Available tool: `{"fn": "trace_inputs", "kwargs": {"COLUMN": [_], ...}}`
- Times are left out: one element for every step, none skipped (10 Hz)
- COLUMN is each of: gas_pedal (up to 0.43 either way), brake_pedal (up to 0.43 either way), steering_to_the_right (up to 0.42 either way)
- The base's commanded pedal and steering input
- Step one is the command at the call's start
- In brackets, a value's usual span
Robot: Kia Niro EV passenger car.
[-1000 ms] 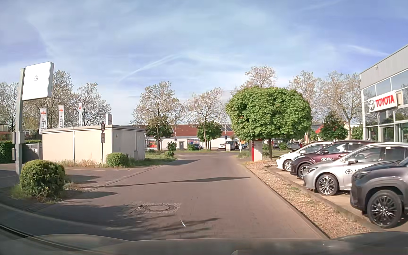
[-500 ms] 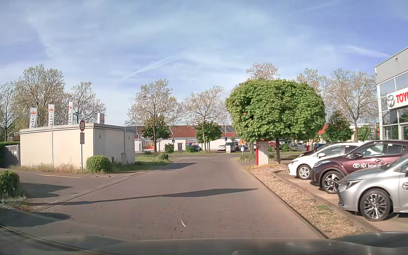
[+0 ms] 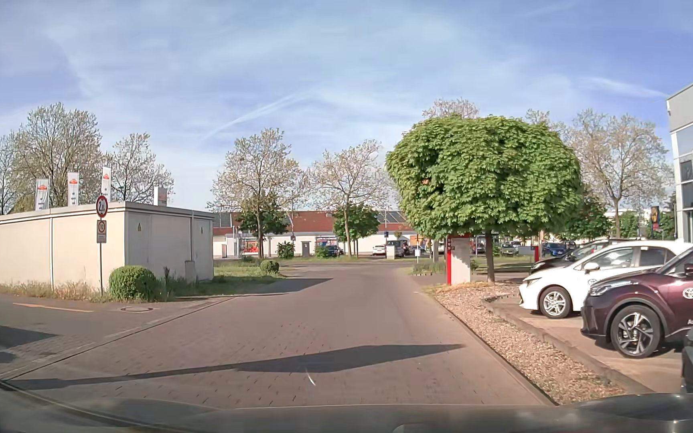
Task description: Follow the waypoints while adhering to traffic rules and regulations
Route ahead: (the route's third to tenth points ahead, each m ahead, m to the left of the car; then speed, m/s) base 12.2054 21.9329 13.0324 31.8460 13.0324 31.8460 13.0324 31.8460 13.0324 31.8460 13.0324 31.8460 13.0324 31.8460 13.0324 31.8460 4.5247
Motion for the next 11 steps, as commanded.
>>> {"fn": "trace_inputs", "kwargs": {"gas_pedal": [0.000, 0.000, 0.000, 0.000, 0.000, 0.000, 0.000, 0.000, 0.000, 0.000, 0.000], "brake_pedal": [0.226, 0.220, 0.213, 0.207, 0.201, 0.189, 0.177, 0.165, 0.152, 0.128, 0.091], "steering_to_the_right": [-0.093, -0.130, -0.176, -0.236, -0.288, -0.350, -0.403, -0.445, -0.493, -0.540, -0.579]}}
